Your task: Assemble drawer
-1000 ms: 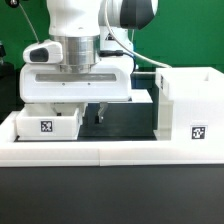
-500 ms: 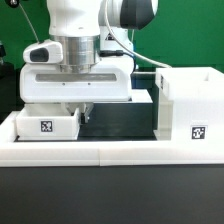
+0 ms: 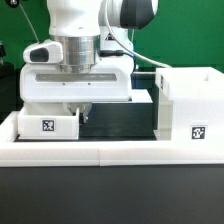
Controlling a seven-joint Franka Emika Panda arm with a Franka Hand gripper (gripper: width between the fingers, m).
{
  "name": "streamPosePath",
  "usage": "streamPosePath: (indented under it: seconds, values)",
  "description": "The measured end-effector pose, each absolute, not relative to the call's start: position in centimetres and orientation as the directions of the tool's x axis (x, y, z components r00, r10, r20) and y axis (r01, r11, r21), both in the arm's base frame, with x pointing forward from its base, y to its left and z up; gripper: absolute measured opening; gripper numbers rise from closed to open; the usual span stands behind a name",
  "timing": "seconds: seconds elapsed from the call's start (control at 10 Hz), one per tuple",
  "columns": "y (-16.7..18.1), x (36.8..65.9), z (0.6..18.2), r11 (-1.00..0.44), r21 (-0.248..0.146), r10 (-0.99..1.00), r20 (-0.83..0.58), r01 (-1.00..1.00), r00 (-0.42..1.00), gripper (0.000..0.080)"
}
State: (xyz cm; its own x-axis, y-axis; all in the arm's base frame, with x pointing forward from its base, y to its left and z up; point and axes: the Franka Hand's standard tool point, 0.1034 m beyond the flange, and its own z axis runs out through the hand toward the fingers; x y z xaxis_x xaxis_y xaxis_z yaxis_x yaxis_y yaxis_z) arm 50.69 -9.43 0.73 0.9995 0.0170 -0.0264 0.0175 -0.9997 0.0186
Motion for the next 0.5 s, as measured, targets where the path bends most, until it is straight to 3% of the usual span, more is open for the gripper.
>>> streamPosePath:
  seconds: [0.2, 0.5]
  values:
    - [-9.3, 50.8, 0.9, -1.0, 0.019, 0.024, -0.027, 0.024, 0.999, 0.0041]
    - [-8.9, 51.6, 3.1, -0.997, -0.002, 0.082, -0.028, 0.082, 0.996, 0.0042]
